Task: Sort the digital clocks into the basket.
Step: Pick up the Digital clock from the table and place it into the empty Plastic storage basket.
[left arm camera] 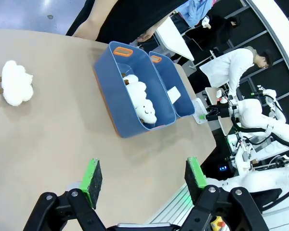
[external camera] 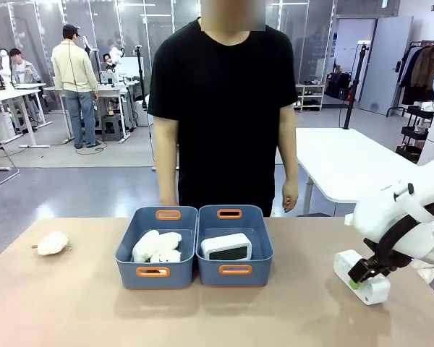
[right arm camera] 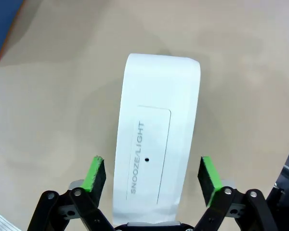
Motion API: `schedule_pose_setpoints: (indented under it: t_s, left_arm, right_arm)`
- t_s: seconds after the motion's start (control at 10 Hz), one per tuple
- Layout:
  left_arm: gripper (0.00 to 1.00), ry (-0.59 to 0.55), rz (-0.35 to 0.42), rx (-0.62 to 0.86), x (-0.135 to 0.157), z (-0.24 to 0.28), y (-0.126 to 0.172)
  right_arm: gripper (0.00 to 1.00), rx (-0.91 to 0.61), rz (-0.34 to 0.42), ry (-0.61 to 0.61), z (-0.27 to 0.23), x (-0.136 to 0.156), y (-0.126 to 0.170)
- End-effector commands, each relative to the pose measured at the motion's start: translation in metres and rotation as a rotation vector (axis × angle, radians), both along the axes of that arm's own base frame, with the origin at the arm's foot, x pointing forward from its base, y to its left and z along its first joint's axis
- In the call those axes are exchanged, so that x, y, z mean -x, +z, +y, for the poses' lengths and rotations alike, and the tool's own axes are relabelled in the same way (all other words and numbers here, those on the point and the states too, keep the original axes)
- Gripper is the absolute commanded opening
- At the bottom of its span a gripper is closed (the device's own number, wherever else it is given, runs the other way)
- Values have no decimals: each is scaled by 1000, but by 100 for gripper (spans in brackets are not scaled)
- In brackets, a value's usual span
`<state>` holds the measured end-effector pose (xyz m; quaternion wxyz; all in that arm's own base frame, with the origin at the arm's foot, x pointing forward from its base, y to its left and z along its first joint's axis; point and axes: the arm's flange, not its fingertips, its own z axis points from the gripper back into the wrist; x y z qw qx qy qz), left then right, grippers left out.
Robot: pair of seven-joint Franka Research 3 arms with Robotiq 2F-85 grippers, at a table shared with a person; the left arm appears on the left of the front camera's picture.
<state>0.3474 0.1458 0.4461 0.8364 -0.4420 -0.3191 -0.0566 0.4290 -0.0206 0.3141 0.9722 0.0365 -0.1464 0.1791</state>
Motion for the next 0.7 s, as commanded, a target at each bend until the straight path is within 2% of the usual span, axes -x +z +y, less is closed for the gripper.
schedule_pose_setpoints:
  t_s: [0.0,0.1,0.2,0.4,0.5,0.6]
  left_arm:
    - [88,16,-3,7,-2,-1,3]
    - [88,16,-3,7,-2,-1,3]
    - [88,16,-3,7,-2,-1,3]
    - [88,16,-3,7,-2,-1,3]
    - [88,16,-3,7,-2,-1,3]
    - [88,16,-3,7,-2,-1,3]
  right_arm:
    - [43,16,-60,-29,12,45,-23]
    - [17,0,-73,-46,12,44,-25]
    - [0,-9,-80,-53,12,42,-26]
    - [0,-26,-72,-57,9,40,-26]
    - [4,-42,-75,-51,7,39,-22]
    - [0,-120,-85,-52,6,41,-7]
